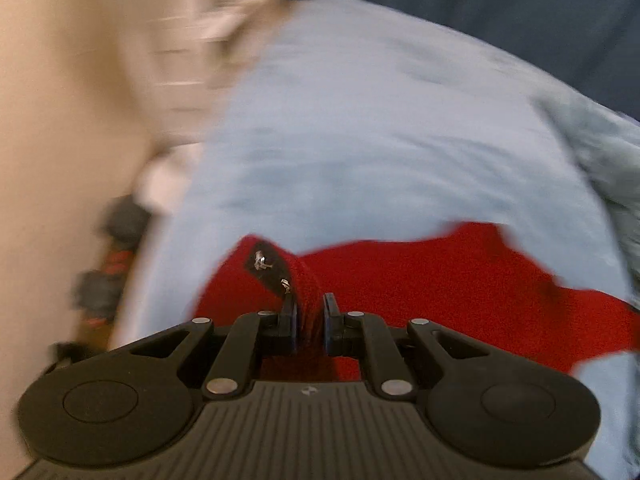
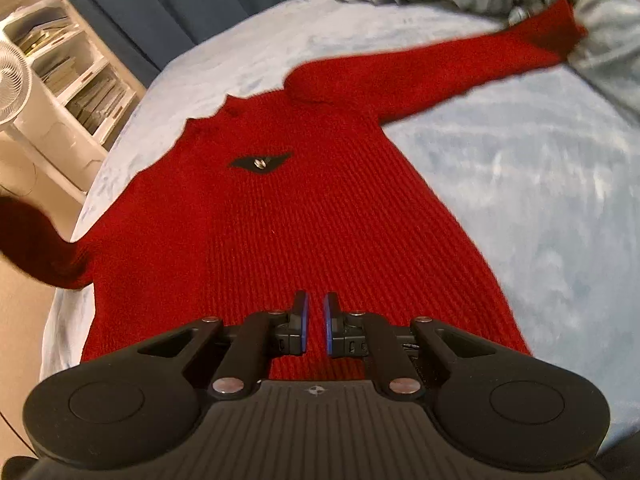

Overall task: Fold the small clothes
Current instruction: 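Grasp the cardigan front edge with the left gripper while the right gripper smooths the body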

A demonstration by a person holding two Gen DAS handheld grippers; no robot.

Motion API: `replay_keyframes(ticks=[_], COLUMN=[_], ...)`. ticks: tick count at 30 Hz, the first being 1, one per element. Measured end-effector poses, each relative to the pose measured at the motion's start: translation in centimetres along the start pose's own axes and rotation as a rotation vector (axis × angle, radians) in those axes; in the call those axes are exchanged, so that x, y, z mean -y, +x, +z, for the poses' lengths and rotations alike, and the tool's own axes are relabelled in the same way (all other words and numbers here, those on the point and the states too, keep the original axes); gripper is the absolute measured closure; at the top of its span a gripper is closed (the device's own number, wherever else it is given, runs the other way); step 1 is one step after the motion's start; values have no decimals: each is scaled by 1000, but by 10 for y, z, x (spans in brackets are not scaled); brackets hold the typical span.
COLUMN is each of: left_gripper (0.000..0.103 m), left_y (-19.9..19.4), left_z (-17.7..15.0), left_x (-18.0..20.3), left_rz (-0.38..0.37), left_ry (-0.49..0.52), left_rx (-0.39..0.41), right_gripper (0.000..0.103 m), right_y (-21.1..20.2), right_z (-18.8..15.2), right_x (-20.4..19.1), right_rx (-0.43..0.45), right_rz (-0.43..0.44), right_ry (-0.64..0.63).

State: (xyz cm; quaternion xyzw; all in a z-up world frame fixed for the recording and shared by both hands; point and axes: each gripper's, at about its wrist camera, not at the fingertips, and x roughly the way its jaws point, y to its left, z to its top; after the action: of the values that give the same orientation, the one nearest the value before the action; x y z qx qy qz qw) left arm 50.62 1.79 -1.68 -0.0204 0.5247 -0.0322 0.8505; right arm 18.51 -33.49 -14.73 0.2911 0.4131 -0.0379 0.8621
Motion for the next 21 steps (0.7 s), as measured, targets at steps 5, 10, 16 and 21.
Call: replay_keyframes(ticks=[5, 10, 16, 21], left_gripper=[40, 0, 0, 0], left_y=[36, 55, 67, 100], left_z=[2, 5, -5, -37], left_x=[149, 165, 50, -35], left_rz=[-313, -261, -55, -85], left_ry=[52, 22, -81, -206], left_rx=[-124, -73, 27, -32], right_gripper=[95, 94, 90, 80], right_y=[1, -11, -13, 1], right_z=[-6, 0, 5, 38], right_x=[15, 36, 42, 27], right_rx=[-12, 16, 54, 113], right_rz=[-15, -18, -9, 78], right_ry=[21, 51, 15, 34])
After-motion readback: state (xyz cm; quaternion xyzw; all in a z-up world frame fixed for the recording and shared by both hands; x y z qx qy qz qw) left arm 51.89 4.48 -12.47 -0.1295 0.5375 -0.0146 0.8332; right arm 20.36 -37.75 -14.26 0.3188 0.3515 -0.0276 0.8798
